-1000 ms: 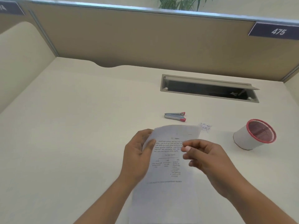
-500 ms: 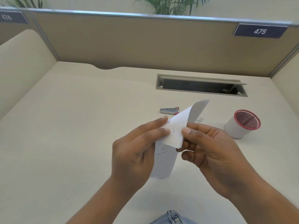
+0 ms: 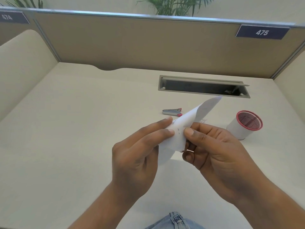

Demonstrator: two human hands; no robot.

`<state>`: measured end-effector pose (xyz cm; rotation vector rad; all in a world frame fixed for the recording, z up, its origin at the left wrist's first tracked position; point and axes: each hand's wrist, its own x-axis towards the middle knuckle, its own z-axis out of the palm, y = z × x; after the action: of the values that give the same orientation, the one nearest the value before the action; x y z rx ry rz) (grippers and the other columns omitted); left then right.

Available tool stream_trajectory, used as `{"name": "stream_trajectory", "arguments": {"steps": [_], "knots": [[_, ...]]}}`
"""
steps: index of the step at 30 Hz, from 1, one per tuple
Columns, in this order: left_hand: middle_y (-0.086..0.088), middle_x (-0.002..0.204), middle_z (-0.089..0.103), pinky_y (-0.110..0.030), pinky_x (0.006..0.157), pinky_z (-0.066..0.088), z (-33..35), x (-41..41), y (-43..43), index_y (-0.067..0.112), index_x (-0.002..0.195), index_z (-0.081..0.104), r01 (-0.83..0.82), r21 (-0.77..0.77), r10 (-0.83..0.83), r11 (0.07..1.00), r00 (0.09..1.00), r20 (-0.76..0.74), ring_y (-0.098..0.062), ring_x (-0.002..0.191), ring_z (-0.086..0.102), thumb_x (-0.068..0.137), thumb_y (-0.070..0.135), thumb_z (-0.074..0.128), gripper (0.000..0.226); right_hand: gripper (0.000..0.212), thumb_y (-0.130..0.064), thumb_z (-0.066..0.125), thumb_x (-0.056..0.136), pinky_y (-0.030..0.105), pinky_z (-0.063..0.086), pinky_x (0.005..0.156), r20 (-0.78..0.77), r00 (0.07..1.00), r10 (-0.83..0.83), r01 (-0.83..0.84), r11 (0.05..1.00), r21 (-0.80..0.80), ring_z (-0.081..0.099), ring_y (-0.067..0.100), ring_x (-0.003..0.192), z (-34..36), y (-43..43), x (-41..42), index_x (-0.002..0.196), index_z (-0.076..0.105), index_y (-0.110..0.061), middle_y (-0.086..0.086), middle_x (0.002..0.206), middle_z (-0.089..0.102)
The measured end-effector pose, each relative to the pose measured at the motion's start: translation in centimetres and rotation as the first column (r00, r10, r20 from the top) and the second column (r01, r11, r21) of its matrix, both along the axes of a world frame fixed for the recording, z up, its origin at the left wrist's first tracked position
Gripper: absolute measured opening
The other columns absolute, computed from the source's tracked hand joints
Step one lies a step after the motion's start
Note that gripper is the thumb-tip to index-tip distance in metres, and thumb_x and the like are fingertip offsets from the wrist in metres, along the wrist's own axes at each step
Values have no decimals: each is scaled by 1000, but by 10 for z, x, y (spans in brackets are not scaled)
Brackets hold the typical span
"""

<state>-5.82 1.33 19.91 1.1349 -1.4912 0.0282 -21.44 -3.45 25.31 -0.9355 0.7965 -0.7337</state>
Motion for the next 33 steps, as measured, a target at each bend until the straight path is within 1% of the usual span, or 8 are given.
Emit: {"name": "stream_trajectory", "arguments": {"steps": [7,13,19,25,28,29,32,33], "knots": [[-9,120,69,-23,89,55,-2,-3,0,4,102,72,9,-3,-9,1000,999,-32,-15,109,72,104,10,42,30,27,-27,66,71,21,45,54,7,1000,3,-3,1000,5,55,12,68,0,3,0,89,77,-10,7,84,70],[-5,121,68,-23,90,55,-3,-4,1,9,105,70,22,-12,-22,1000,998,-62,-14,110,71,104,10,43,27,26,-26,65,72,21,45,52,13,1000,3,-3,1000,15,57,11,66,1,6,0,89,78,-11,6,82,71],[-1,120,70,-23,90,55,-3,-3,2,14,104,73,4,11,-4,1000,999,-54,-12,110,71,92,-6,51,32,25,-24,63,76,20,46,51,1,1000,-18,18,1000,23,57,11,65,0,6,1,91,77,-11,5,81,69],[9,110,74,-24,85,57,3,-1,2,15,107,74,66,101,-49,993,986,-158,-8,102,73,92,6,61,21,28,-34,63,73,21,47,53,0,1000,-15,15,1000,-22,58,12,65,2,7,1,87,78,-15,3,79,70],[17,97,76,-16,74,52,19,-4,6,30,104,76,141,268,-53,953,949,-311,-2,85,71,96,21,64,17,34,-42,60,74,23,48,56,-17,999,-33,30,993,-110,59,15,68,3,7,-2,87,77,-15,4,89,73],[17,91,77,-19,69,51,25,-5,8,35,99,78,177,333,-32,926,917,-398,-3,78,70,95,27,62,18,36,-45,62,74,23,48,57,-20,999,-37,34,989,-144,59,16,69,3,7,-2,87,77,-15,4,90,73],[-1,81,77,-49,68,55,36,-5,10,24,91,79,306,434,40,847,777,-628,-21,73,68,92,35,61,21,44,-54,76,64,22,49,58,-44,998,-40,29,972,-232,60,16,69,2,8,-3,88,74,-18,7,88,73],[-7,82,77,-53,70,56,38,-4,10,19,89,79,349,442,59,827,727,-685,-26,73,68,93,34,63,22,46,-55,79,60,22,49,57,-47,998,-41,29,970,-243,60,16,68,1,9,-4,88,74,-18,8,87,73]]}}
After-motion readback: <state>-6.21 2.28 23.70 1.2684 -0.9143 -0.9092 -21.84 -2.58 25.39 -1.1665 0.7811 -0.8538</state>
